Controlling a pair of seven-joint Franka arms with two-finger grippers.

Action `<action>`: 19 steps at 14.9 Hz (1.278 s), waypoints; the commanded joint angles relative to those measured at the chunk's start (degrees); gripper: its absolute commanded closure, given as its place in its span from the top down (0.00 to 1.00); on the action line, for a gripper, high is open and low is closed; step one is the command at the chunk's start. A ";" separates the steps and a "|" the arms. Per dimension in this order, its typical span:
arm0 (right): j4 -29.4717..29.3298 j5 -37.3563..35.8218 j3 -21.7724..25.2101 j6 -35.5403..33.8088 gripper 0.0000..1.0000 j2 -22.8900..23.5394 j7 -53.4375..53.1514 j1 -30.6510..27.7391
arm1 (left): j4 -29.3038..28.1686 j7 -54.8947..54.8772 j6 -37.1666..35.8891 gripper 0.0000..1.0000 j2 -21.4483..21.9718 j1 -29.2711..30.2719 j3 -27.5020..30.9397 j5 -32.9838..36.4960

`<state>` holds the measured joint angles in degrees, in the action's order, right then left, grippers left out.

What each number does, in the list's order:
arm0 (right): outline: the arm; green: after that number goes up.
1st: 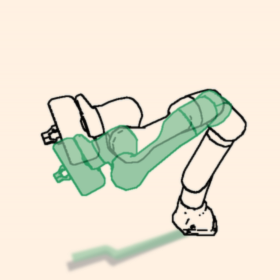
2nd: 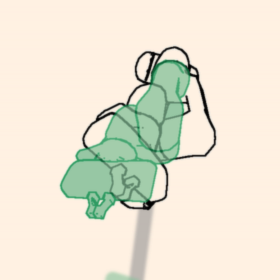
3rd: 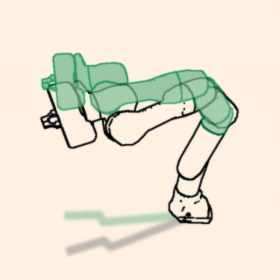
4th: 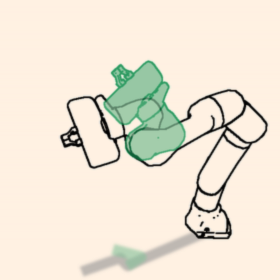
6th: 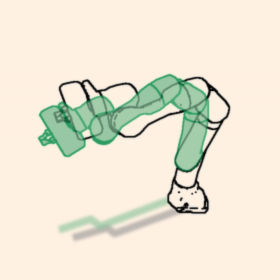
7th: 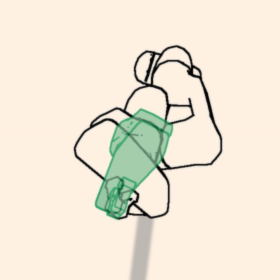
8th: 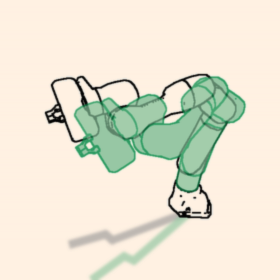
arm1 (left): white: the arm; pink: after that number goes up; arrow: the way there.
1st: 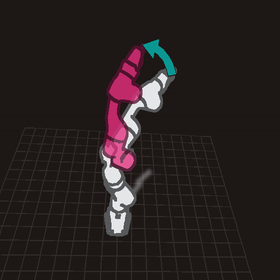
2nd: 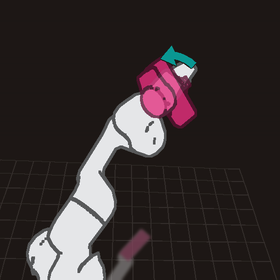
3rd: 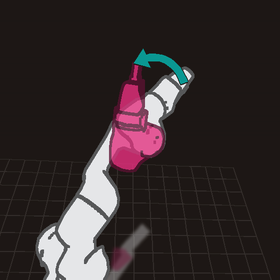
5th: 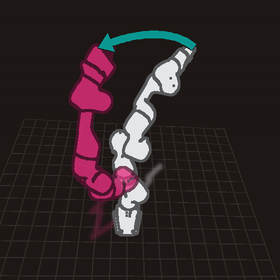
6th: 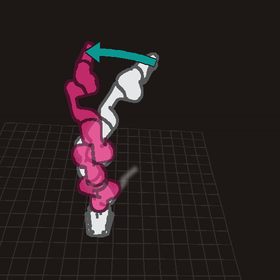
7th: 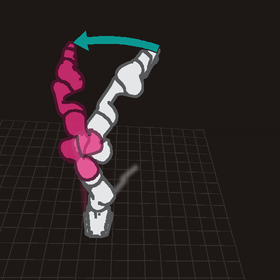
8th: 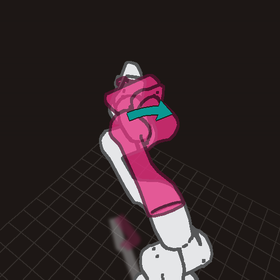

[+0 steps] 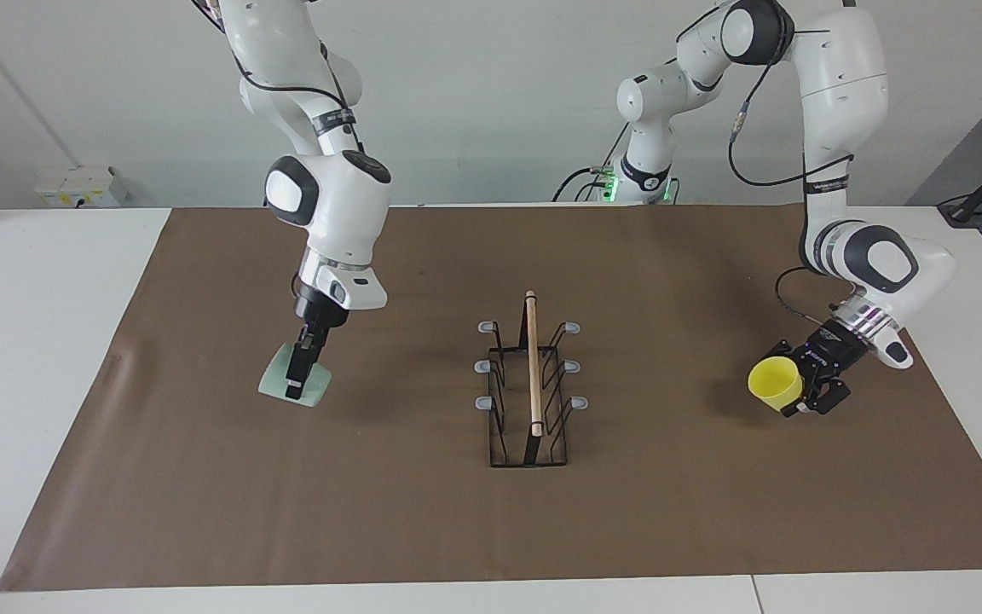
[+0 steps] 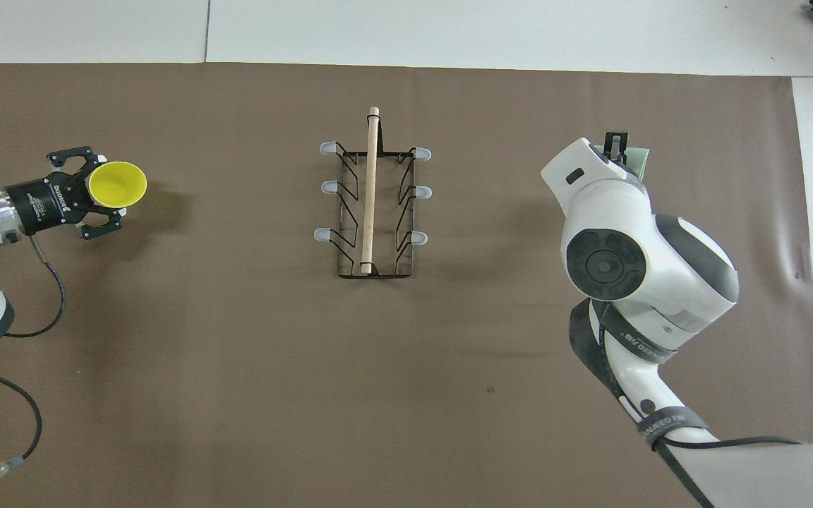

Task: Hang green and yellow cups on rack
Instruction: 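Lift the green cup with the right gripper while the left gripper lifts the yellow cup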

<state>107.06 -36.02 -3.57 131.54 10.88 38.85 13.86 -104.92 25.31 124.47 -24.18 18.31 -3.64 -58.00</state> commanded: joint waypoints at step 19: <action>-4.67 76.43 -0.73 6.06 0.00 -1.03 0.17 -0.50 | 7.37 18.89 0.69 0.00 9.85 -4.86 3.29 63.06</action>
<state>101.66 35.84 -3.67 134.06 10.56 39.49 13.42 -97.70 41.18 125.09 -15.14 15.11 -1.11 -0.79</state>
